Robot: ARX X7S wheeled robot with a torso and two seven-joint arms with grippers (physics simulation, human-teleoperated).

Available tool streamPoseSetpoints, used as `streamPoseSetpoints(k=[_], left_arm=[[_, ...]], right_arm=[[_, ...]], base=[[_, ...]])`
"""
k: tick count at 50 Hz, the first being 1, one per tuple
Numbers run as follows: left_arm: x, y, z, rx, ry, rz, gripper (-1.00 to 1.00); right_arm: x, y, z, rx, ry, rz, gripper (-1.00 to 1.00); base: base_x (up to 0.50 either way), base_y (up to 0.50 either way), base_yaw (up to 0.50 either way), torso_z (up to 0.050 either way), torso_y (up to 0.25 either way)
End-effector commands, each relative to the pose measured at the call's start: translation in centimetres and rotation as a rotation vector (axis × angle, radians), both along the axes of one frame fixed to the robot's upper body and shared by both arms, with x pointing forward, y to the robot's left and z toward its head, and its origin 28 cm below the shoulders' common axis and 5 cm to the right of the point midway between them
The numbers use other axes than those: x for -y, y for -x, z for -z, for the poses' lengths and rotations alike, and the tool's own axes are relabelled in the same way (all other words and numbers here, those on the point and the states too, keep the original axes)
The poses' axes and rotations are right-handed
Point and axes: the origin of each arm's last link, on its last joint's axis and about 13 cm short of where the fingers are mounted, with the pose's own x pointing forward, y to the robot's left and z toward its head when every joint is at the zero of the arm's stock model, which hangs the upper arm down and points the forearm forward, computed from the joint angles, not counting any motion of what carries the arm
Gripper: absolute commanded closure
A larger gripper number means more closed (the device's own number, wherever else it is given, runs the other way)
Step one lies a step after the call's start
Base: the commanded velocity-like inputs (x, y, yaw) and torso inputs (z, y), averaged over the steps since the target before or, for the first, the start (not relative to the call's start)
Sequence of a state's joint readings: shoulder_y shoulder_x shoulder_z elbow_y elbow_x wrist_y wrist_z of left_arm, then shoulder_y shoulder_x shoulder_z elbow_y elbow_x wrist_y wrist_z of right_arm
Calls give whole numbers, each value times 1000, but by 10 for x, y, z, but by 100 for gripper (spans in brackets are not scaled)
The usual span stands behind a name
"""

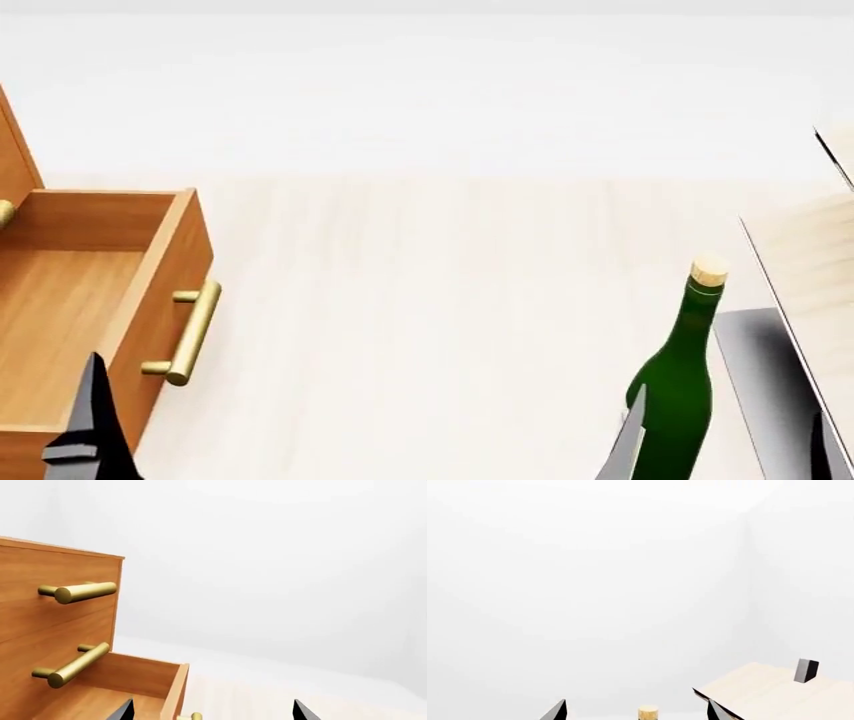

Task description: Put the bowl on top of the cabinet.

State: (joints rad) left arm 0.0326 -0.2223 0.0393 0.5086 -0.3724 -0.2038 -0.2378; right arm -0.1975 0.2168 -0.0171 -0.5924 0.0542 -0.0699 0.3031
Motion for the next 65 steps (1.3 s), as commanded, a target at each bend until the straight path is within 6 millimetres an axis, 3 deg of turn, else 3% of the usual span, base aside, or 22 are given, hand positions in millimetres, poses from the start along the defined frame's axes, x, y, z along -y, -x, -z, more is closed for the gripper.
streamPoseSetpoints(k=[1,23,49,59,65], left_arm=[[-4,-6,-3,-53,-4,37,-100],[-6,-6,-10,5,-48,-17,-100],[-2,1,-10,7,-143,56,-100],[2,0,-38,-37,-229,243,-100],[9,-13,-52,-72,-335,339,-100]], right_arm=[[1,-1,0,1,-1,6,-100],[5,1,-6,20,-16,21,-100],[4,1,-5,24,-1,12,-100],[5,1,-5,24,-3,16,-100],[6,1,-6,26,-5,18,-100]], base=[[0,0,0,0,0],[0,0,0,3,-236],[0,0,0,4,-220],[0,0,0,0,0],[0,0,0,0,0]])
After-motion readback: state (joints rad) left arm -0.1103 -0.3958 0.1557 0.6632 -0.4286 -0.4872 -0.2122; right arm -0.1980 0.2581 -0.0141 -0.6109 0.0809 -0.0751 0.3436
